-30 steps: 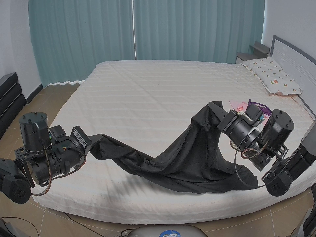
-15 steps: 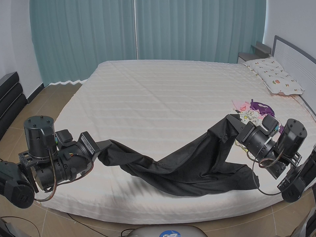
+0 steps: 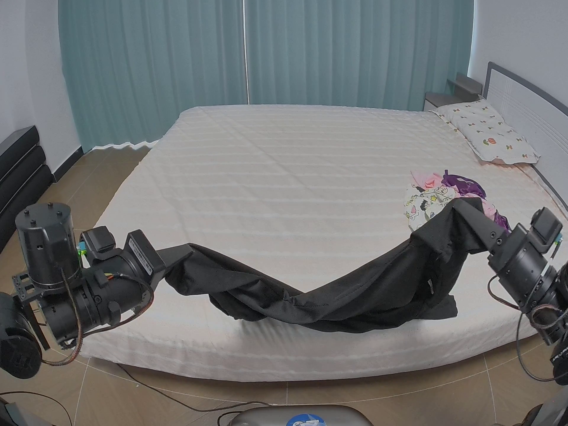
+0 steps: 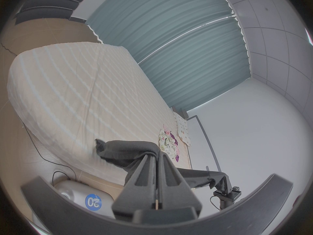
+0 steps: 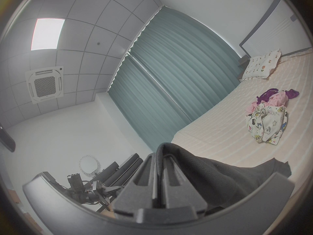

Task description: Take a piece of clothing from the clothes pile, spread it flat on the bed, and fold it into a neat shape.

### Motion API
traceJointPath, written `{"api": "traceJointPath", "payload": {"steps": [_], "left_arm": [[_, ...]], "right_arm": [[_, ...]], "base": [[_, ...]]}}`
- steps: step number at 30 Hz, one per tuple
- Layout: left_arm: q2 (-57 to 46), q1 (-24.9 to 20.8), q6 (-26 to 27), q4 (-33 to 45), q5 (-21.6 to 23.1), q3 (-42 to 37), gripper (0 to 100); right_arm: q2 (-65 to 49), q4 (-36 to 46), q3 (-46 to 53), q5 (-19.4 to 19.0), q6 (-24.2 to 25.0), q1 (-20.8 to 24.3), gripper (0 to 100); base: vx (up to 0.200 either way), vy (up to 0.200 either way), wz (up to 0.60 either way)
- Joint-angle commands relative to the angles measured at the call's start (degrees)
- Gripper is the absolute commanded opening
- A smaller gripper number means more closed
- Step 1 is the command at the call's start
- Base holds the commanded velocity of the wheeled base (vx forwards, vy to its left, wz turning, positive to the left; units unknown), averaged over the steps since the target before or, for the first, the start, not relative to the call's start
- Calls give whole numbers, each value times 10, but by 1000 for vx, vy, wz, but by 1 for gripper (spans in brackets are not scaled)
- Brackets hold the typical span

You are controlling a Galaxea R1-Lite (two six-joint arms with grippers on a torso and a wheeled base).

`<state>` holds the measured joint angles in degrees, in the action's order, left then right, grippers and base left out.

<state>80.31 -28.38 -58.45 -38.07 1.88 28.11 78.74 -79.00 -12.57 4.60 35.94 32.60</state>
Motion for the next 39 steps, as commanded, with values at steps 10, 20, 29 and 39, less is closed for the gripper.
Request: {"api": "traceJointPath", "payload": {"steps": [10,20,29,39], "left_arm": [[27,3,-3,130,-81,198,0],[172,17,-5,129,-57,259,0],[252,35,-5,129,-59,327,0],[344,43,-4,129,-57,369,0]], "right_arm": [[35,223,-356,-42,26,-127,0],[244,171,-442,-57,-10,-160,0],[345,135,-494,-55,-17,-167,0],[419,113,-503,-42,-25,-169,0]], "base": [[0,0,0],[100,0,0],[200,0,0],[200,0,0]]}}
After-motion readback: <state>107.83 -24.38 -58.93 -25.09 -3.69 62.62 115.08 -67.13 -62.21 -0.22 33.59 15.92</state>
